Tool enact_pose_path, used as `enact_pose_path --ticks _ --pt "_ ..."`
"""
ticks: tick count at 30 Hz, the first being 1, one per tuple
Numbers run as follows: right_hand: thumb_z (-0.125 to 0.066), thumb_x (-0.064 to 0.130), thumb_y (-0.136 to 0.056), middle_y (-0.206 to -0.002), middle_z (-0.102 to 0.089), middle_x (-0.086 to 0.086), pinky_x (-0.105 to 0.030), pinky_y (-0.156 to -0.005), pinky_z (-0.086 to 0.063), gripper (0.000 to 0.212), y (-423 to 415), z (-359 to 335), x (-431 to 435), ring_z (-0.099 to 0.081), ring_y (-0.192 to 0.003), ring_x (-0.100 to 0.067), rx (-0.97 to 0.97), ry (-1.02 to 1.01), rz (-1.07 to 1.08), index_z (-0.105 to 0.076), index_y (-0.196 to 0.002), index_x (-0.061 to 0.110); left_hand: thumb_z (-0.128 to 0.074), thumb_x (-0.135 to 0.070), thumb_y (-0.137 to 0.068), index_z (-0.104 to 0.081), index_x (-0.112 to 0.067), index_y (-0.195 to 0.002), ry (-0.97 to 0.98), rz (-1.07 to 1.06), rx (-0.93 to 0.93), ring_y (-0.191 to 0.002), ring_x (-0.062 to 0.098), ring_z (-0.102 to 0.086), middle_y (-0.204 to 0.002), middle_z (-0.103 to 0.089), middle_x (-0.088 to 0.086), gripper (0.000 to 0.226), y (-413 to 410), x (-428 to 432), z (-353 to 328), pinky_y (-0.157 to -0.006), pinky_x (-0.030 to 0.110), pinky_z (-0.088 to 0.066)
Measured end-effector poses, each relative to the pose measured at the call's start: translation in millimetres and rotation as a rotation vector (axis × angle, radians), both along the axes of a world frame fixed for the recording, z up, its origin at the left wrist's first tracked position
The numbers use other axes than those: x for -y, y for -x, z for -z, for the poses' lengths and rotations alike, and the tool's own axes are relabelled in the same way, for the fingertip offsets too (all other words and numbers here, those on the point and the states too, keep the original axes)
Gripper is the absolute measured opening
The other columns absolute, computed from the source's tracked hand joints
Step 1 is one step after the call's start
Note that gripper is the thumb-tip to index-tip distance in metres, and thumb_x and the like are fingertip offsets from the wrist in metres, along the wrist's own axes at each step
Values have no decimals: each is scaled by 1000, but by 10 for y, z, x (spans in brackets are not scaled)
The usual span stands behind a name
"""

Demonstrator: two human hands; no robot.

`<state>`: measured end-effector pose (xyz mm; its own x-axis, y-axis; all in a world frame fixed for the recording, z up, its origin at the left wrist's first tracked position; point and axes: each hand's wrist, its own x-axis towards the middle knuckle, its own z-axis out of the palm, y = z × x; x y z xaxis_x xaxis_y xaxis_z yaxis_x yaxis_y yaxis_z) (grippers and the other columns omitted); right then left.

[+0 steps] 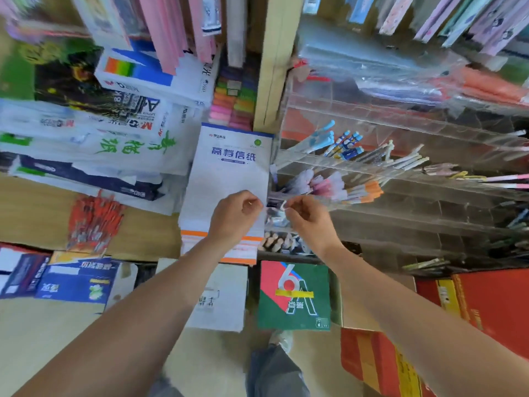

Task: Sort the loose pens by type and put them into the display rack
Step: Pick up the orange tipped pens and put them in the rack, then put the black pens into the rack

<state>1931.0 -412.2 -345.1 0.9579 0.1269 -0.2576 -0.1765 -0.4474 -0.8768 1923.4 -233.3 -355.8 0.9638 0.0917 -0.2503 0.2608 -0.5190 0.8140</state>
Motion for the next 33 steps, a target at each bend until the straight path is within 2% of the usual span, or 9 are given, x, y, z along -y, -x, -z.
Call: enact_pose_path --ticks 5,11,14,17,21,24,28,30,33 --pt "-56 5 -90 -82 -63 -3 -25 -53 -49 18 372 100 -1423 -58 -55 -9 -62 -41 -192 -63 -93 22 -57 -25 -91 -65 -15 -90 3 -170 14 -83 19 -65 -85 -69 -1 13 600 -1342 101 -74 33 -48" --pt "-57 2 -89 -75 -60 1 -22 -54 -44 25 954 428 -3224 -56 -55 -10 -155 -30 -313 -63 -85 26 -54 -27 -95 -65 -17 -101 -13 -188 -95 -86 19 -61 -93 -66 1 16 1436 -3149 446 -76 36 -49" --pt "-51 2 -91 -75 -62 -1 -26 -56 -46 24 1184 606 -3991 -57 -58 -13 -228 -17 -328 -62 -85 24 -55 -28 -95 -63 -23 -94 -17 -196 -195 -79 20 -61 -85 -65 -2 10 1787 -3918 609 -71 36 -49" --pt "-50 1 -91 -73 -61 0 -23 -54 -45 22 1332 743 -4617 -54 -59 -17 -317 -5 -328 -62 -85 18 -54 -23 -95 -57 -27 -79 25 -222 -302 -76 28 -61 -73 -60 -3 16 2012 -4556 738 -68 38 -50" --pt "-52 2 -91 -73 -63 1 -24 -53 -44 22 1337 1011 -5249 -59 -53 -12 -394 77 -450 -61 -82 20 -52 -32 -89 -62 -17 -85 55 -225 -405 -93 30 -64 -86 -67 7 18 2136 -5218 870 -86 42 -52" --pt "-51 6 -94 -80 -64 -4 -19 -50 -46 12 1190 1183 -5658 -59 -55 -7 -444 189 -566 -61 -95 13 -50 -34 -90 -65 -14 -93 25 -205 -464 -95 26 -64 -96 -69 7 25 2090 -5635 980 -89 40 -50" --pt "-50 10 -96 -89 -67 -11 -22 -56 -51 18 892 1367 -6227 -63 -69 -20 -416 262 -614 -62 -109 6 -47 -24 -97 -63 -16 -94 -56 -173 -463 -104 23 -61 -106 -67 5 18 1884 -6201 1176 -85 34 -46" --pt "-51 11 -96 -93 -70 -15 -29 -62 -54 17 735 1475 -6529 -66 -75 -26 -393 281 -637 -63 -107 8 -46 -22 -97 -64 -12 -101 -88 -175 -460 -105 22 -60 -109 -66 4 20 1756 -6471 1232 -85 32 -45" --pt "-51 10 -94 -89 -69 -11 -27 -60 -51 14 477 1637 -6992 -62 -66 -17 -419 273 -634 -63 -100 14 -44 -21 -98 -64 -10 -105 -96 -169 -448 -106 23 -60 -111 -66 4 23 1514 -6892 1351 -89 36 -47"
